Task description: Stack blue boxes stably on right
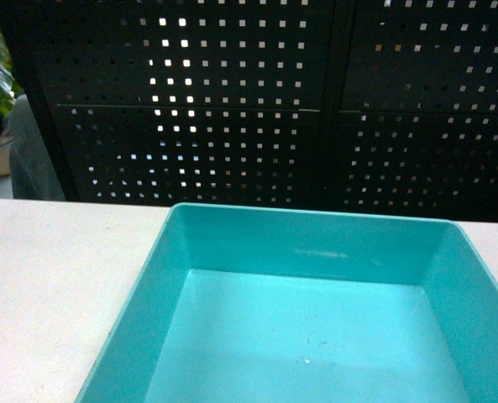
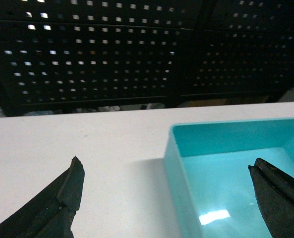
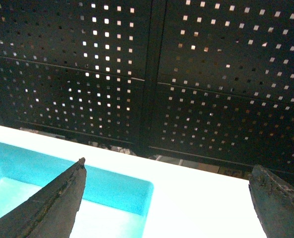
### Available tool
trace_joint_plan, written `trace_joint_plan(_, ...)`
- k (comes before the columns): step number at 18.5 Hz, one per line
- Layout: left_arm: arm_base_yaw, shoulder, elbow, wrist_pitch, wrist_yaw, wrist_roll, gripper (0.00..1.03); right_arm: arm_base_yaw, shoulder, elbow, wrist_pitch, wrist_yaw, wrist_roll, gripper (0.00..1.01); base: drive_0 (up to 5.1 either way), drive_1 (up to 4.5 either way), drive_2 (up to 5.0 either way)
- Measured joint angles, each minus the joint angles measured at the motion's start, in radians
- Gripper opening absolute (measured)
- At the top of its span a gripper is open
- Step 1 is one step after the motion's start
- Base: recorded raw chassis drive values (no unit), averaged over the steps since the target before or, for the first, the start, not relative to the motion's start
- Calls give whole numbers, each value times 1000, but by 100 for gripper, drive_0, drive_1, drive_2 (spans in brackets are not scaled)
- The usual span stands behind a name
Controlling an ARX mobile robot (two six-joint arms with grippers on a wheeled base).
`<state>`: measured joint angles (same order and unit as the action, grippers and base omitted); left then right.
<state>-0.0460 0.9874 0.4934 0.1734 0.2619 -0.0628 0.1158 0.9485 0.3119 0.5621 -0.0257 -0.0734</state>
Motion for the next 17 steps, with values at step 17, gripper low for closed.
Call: trace_joint_plan(17,-240,521,217,-30,-230,-92,98,56,514,119,137,-2,-76,98,0,0,0)
